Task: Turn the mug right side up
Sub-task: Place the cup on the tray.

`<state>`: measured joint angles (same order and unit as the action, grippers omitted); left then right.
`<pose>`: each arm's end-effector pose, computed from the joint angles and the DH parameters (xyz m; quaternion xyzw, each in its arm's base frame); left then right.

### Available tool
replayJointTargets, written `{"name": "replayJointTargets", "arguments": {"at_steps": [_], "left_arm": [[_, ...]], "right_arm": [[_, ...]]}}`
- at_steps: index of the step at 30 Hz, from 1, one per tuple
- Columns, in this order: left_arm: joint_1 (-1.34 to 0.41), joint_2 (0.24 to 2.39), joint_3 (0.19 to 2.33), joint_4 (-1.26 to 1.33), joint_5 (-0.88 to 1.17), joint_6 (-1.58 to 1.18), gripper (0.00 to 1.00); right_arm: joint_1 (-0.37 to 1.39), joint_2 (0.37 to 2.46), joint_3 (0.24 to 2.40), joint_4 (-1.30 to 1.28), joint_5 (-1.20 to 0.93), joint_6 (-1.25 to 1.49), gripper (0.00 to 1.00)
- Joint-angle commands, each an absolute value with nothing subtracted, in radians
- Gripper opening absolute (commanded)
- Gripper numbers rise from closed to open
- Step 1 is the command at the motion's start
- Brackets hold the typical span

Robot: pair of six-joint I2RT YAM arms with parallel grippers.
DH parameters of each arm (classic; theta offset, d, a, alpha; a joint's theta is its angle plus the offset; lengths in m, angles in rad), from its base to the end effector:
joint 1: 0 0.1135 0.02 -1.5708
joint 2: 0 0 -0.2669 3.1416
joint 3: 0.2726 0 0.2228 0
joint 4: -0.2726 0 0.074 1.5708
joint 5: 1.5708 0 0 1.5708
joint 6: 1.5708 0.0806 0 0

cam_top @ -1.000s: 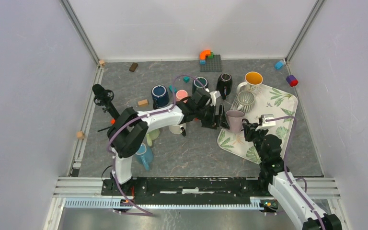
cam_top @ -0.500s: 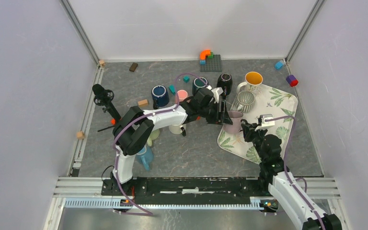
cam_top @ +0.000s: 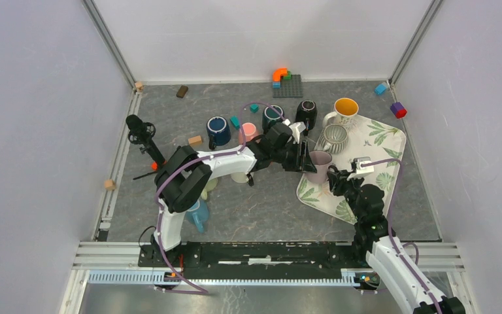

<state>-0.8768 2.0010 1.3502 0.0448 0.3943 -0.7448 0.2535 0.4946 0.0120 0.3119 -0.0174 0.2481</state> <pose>0.2706 -0.3737 0.1893 0.1480 0.8608 -0.4493 0.1876 0.1500 0.0403 0.1675 -0.0077 0.7648 0.1663 0.6224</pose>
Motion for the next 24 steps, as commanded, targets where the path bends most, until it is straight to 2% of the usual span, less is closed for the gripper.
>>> {"name": "replayJointTargets", "arguments": {"at_steps": [1, 9, 14, 19, 24], "left_arm": [[-0.888, 2.006, 1.336, 0.112, 0.383, -0.745, 0.54], [-0.890, 2.007, 1.330, 0.114, 0.383, -0.747, 0.53], [-0.890, 2.005, 1.337, 0.107, 0.388, -0.749, 0.53], [-0.890, 1.962, 1.341, 0.064, 0.391, -0.742, 0.53], [-0.888, 1.884, 1.337, 0.005, 0.398, -0.712, 0.60]], "right_arm": [[0.257, 0.492, -0.089, 0.298, -0.052, 0.264, 0.37], [0.257, 0.519, -0.047, 0.211, -0.054, 0.292, 0.48], [0.258, 0.518, -0.007, 0.129, -0.035, 0.326, 0.59], [0.257, 0.526, 0.122, 0.003, -0.006, 0.343, 0.68], [0.257, 0.511, 0.242, -0.167, 0.042, 0.351, 0.77]]}}
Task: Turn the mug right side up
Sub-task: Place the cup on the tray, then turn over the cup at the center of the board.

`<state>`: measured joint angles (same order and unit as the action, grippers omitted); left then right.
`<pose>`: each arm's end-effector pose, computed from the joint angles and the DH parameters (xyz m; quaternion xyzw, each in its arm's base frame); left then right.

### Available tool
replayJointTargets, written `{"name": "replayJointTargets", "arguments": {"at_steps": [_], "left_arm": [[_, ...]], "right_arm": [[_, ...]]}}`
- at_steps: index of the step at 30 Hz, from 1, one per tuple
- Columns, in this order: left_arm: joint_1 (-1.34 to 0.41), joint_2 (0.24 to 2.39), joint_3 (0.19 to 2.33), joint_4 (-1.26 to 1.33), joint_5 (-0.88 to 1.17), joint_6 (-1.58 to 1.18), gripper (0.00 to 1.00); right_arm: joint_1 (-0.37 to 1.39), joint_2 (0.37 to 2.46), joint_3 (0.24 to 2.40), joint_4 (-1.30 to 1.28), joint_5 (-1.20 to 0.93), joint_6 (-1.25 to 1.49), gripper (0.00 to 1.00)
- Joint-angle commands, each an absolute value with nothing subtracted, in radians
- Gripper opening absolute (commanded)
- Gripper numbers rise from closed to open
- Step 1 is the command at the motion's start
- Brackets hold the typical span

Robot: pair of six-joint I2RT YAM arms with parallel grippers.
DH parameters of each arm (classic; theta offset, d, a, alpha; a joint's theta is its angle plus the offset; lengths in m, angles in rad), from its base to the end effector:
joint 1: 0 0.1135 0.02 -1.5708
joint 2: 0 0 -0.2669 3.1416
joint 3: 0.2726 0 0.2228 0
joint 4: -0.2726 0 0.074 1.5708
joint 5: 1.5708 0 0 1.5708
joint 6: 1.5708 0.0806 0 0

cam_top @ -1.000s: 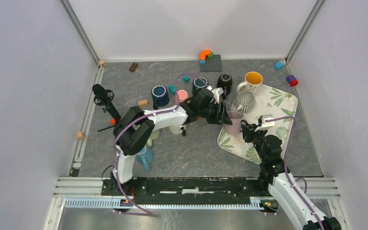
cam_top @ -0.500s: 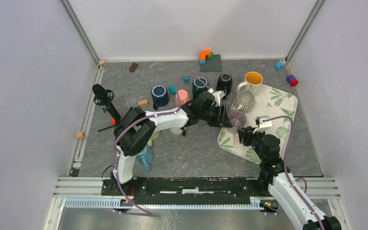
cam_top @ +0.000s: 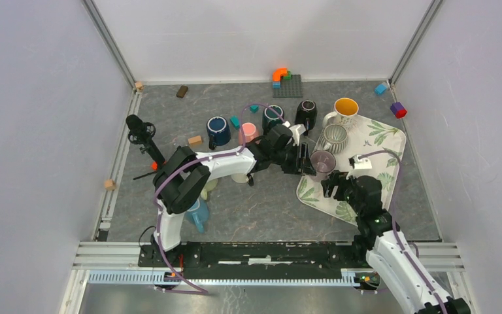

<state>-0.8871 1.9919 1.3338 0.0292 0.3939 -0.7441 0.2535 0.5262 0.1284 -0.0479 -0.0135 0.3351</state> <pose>0.2638 -0.3727 0.1860 0.1510 0.8653 -0.4435 0.1780 0.1447 0.0386 0.1531 0.0309 0.8453 0.1602 0.5087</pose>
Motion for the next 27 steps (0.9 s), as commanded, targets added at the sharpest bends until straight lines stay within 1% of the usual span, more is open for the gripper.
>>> {"name": "replayJointTargets", "arguments": {"at_steps": [1, 4, 5, 6, 8, 11, 14, 18, 21, 24, 27], "left_arm": [[-0.888, 1.865, 1.331, -0.028, 0.400, -0.704, 0.62], [-0.887, 1.794, 1.320, -0.077, 0.401, -0.678, 0.66], [-0.887, 1.766, 1.315, -0.095, 0.395, -0.667, 0.68], [-0.887, 1.737, 1.311, -0.111, 0.389, -0.658, 0.70], [-0.881, 1.684, 1.306, -0.143, 0.382, -0.642, 0.73], [-0.866, 1.598, 1.277, -0.166, 0.374, -0.634, 0.79], [-0.841, 1.516, 1.243, -0.208, 0.357, -0.623, 0.85], [-0.801, 1.405, 1.196, -0.289, 0.307, -0.599, 0.89], [-0.771, 1.312, 1.155, -0.357, 0.254, -0.583, 0.93], [-0.746, 1.236, 1.111, -0.414, 0.205, -0.583, 0.96], [-0.728, 1.158, 1.062, -0.471, 0.145, -0.593, 1.00]], "right_arm": [[0.258, 0.506, 0.268, -0.198, 0.052, 0.350, 0.78], [0.258, 0.486, 0.344, -0.281, 0.077, 0.342, 0.84], [0.258, 0.483, 0.369, -0.296, 0.075, 0.339, 0.95], [0.257, 0.486, 0.401, -0.313, 0.071, 0.335, 0.98], [0.258, 0.506, 0.460, -0.331, 0.057, 0.318, 0.98], [0.257, 0.590, 0.578, -0.375, 0.022, 0.279, 0.98], [0.258, 0.653, 0.646, -0.360, -0.026, 0.268, 0.98], [0.276, 0.754, 0.731, -0.344, -0.061, 0.268, 0.98], [0.352, 0.832, 0.796, -0.353, -0.008, 0.261, 0.98], [0.461, 0.904, 0.858, -0.359, 0.091, 0.255, 0.98], [0.552, 0.954, 0.881, -0.329, 0.112, 0.281, 0.98]]}}
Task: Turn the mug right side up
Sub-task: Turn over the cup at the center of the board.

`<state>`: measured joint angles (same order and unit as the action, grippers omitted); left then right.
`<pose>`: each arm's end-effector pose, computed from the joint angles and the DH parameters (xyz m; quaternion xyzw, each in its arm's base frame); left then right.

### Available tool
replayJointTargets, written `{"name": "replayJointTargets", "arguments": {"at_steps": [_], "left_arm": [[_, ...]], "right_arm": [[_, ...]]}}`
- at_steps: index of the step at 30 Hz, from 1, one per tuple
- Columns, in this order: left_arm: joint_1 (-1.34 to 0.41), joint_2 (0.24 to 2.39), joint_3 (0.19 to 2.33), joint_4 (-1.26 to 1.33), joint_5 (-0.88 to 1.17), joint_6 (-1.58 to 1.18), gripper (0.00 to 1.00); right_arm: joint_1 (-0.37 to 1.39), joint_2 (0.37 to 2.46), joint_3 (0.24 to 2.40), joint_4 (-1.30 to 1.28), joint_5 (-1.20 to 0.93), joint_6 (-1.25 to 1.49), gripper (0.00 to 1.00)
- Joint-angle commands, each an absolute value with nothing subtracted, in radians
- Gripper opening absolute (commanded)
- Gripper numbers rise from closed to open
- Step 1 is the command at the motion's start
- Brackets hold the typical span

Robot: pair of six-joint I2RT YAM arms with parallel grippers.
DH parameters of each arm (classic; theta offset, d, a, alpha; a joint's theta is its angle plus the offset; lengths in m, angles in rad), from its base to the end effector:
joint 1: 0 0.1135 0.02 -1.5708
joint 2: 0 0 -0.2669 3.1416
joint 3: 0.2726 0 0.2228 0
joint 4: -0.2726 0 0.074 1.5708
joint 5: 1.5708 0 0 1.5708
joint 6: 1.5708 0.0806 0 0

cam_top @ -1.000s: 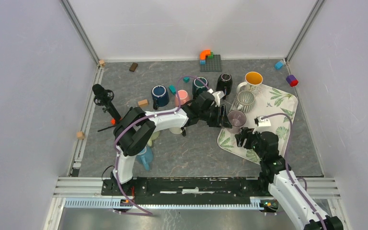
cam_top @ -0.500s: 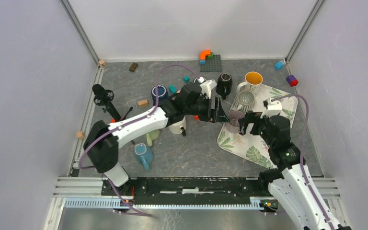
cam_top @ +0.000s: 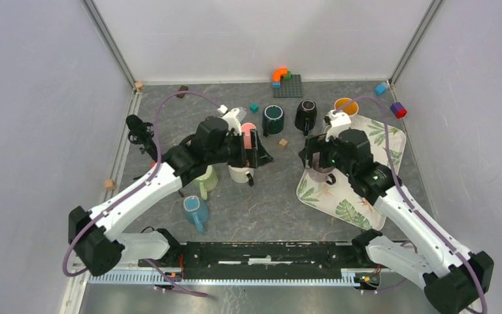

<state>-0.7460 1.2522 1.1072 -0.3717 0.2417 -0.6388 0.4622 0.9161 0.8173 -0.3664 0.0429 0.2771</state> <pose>0.1997 -0.2108 0.3201 0.1065 0.8535 -0.3990 0.3178 0.1940 0.0928 0.2944 -0.0674 0.8483 0.1726 0.4961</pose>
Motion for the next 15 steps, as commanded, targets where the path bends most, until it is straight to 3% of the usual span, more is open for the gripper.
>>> {"name": "replayJointTargets", "arguments": {"at_steps": [1, 8, 15], "left_arm": [[-0.721, 1.130, 1.047, -0.486, 0.128, -0.598, 1.00], [-0.699, 0.979, 0.968, -0.609, -0.017, -0.654, 1.00], [-0.705, 0.955, 0.887, -0.675, -0.126, -0.754, 1.00]], "right_arm": [[0.581, 0.967, 0.883, -0.322, 0.121, 0.293, 0.98], [0.800, 1.070, 0.859, -0.276, 0.208, 0.375, 0.98], [0.846, 1.081, 0.788, -0.230, 0.277, 0.433, 0.98]]}}
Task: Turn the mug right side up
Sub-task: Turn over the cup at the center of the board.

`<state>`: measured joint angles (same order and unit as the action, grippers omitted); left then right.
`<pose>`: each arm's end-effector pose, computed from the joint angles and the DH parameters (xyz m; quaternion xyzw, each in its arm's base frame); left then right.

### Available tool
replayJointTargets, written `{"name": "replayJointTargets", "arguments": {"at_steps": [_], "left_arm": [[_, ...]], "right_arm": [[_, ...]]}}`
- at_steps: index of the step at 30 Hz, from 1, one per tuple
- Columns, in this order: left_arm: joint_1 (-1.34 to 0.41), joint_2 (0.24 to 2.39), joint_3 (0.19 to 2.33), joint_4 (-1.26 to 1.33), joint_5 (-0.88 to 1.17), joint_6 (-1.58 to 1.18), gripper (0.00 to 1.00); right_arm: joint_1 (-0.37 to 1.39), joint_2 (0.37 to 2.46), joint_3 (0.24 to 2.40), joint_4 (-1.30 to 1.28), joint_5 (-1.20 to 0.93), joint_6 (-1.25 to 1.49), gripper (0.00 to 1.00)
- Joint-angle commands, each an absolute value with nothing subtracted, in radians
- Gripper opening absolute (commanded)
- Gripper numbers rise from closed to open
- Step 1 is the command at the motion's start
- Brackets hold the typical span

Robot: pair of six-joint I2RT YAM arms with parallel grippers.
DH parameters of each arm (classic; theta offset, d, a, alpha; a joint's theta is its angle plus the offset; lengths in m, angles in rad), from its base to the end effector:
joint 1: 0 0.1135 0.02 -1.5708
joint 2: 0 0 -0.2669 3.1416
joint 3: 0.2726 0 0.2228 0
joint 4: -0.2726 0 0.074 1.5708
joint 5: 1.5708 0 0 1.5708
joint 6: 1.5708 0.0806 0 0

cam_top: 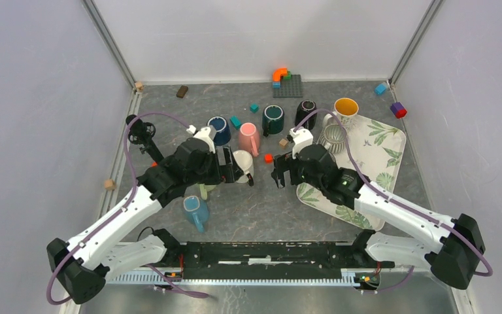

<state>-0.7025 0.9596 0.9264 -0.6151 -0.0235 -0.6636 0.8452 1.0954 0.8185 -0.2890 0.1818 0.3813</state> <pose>0.1588 -0.1320 0.2916 0.0122 0.8954 -0.2727 0.3518 0.1768 0.1774 0.2677 -0.1581 0.8595 0.2110 0.4380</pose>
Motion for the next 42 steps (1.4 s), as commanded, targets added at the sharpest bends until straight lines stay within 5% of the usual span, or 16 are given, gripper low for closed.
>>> {"name": "replayJointTargets", "arguments": {"at_steps": [1, 8, 16, 28, 42], "left_arm": [[-0.716, 0.958, 0.880, -0.674, -0.142, -0.778, 1.00], [-0.946, 1.137, 0.951, -0.703, -0.444, -1.016, 1.00], [-0.972, 1.447, 1.105, -0.713, -0.555, -1.142, 1.00], [-0.969, 1.674, 1.231, -0.740, -0.618, -1.237, 0.62], [-0.935, 1.757, 1.246, -0.751, -0.653, -1.279, 0.48]], "right_arm": [[0.848, 1.077, 0.785, -0.240, 0.302, 0.433, 0.98], [0.844, 1.082, 0.875, -0.400, 0.493, 0.451, 0.98], [0.819, 0.980, 0.834, -0.466, 0.534, 0.446, 0.98], [0.747, 0.813, 0.755, -0.458, 0.480, 0.381, 0.98], [0.736, 0.802, 0.730, -0.431, 0.407, 0.359, 0.98]]}}
